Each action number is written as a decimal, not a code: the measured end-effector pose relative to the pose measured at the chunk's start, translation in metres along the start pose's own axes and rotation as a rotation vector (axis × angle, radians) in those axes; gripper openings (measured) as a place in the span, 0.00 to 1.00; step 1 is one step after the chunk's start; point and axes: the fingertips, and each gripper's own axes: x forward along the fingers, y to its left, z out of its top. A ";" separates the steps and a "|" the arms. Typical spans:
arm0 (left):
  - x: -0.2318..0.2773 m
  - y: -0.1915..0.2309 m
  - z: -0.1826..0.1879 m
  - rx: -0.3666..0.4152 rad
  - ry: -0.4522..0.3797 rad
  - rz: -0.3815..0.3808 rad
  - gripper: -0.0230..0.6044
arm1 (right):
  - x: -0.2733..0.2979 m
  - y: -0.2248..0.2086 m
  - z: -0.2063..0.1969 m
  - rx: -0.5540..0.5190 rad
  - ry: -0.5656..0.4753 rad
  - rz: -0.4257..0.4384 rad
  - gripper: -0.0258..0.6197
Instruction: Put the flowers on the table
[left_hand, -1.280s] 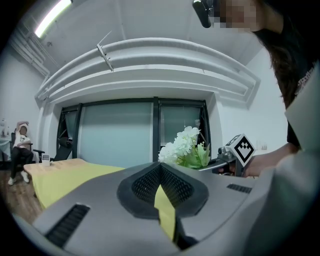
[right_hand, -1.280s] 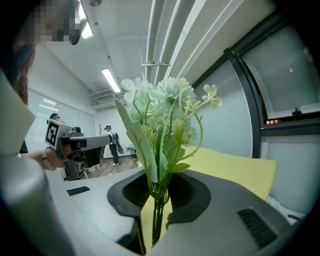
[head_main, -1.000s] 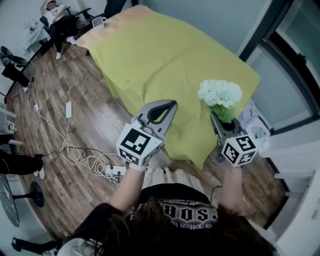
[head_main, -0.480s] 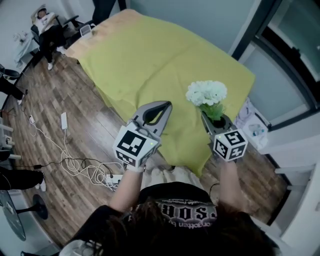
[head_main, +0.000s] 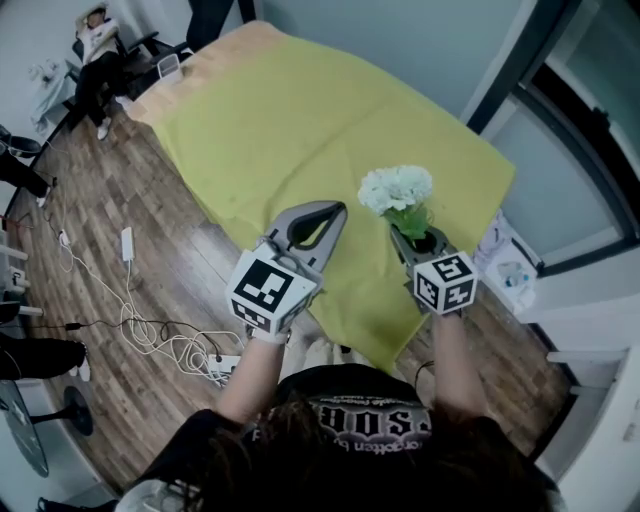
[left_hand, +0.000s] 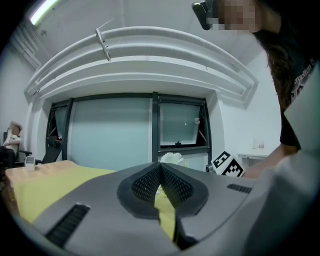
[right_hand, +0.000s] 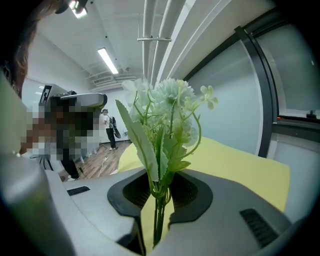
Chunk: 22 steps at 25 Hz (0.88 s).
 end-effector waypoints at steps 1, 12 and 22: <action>0.003 0.002 -0.001 0.001 0.003 0.002 0.03 | 0.006 -0.003 -0.001 0.002 0.006 0.004 0.17; 0.017 0.026 -0.013 -0.027 0.031 0.042 0.03 | 0.063 -0.025 -0.049 0.043 0.139 0.034 0.18; 0.017 0.030 -0.018 -0.041 0.040 0.060 0.03 | 0.096 -0.041 -0.095 0.102 0.275 -0.007 0.26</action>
